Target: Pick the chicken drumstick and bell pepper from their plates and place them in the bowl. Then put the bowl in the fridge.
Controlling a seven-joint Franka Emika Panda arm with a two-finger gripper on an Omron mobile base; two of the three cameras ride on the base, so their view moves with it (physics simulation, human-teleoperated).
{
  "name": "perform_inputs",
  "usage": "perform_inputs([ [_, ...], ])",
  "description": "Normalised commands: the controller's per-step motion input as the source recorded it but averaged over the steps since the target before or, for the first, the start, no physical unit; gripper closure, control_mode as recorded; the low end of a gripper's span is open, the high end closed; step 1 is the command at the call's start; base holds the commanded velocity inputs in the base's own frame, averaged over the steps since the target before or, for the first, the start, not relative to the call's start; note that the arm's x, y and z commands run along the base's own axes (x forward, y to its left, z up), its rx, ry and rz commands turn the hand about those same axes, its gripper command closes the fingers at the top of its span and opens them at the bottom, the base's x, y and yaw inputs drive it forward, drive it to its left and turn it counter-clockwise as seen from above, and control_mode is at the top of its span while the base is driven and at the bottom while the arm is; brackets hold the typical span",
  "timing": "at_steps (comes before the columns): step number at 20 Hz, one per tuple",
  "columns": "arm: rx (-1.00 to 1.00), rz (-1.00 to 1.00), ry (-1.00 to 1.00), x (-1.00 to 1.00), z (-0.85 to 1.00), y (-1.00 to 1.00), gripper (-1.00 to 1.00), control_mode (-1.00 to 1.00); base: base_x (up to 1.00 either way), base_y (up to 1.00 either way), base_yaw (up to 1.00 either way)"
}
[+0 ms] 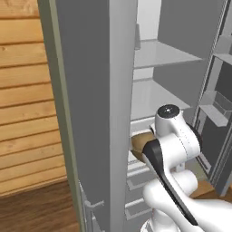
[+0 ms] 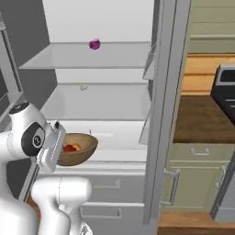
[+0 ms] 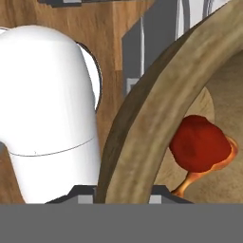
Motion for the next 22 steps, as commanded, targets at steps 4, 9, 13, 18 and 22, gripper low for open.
perform_inputs([
  [4, 0.00, 0.00, 0.00, 0.00, 0.00, 0.00, 1.00, 1.00, 0.38, -0.25, 0.29],
  [9, 0.00, 0.00, 0.00, 0.00, 0.00, 0.00, 1.00, 1.00, 0.30, -0.28, 0.16],
  [13, 0.00, 0.00, 0.00, 0.00, 0.00, 0.00, 1.00, 1.00, 0.17, -0.28, 0.11],
  [18, 0.00, 0.00, 0.00, 0.00, 0.00, 0.00, 1.00, 1.00, 0.07, -0.29, 0.06],
  [22, 0.00, 0.00, 0.00, 0.00, 0.00, 0.00, 1.00, 1.00, 0.02, -0.29, 0.01],
])
